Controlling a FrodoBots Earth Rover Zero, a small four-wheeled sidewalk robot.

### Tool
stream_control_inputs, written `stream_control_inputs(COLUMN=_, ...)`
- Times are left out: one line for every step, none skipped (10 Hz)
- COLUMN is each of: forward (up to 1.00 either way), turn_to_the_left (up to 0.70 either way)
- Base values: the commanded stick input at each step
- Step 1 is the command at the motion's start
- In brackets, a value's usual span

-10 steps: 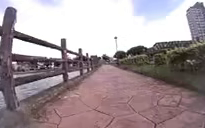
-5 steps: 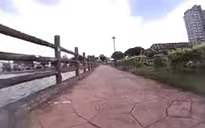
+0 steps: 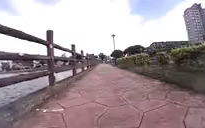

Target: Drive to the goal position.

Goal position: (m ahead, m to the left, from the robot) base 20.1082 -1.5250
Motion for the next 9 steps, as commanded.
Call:
stream_control_inputs(forward=0.70, turn_to_the_left=0.00)
stream_control_inputs(forward=0.70, turn_to_the_left=0.02)
stream_control_inputs(forward=0.70, turn_to_the_left=0.03)
stream_control_inputs(forward=0.70, turn_to_the_left=0.03)
stream_control_inputs(forward=0.70, turn_to_the_left=0.03)
stream_control_inputs(forward=0.70, turn_to_the_left=0.03)
stream_control_inputs(forward=0.70, turn_to_the_left=0.03)
stream_control_inputs(forward=0.70, turn_to_the_left=0.03)
stream_control_inputs(forward=0.70, turn_to_the_left=0.03)
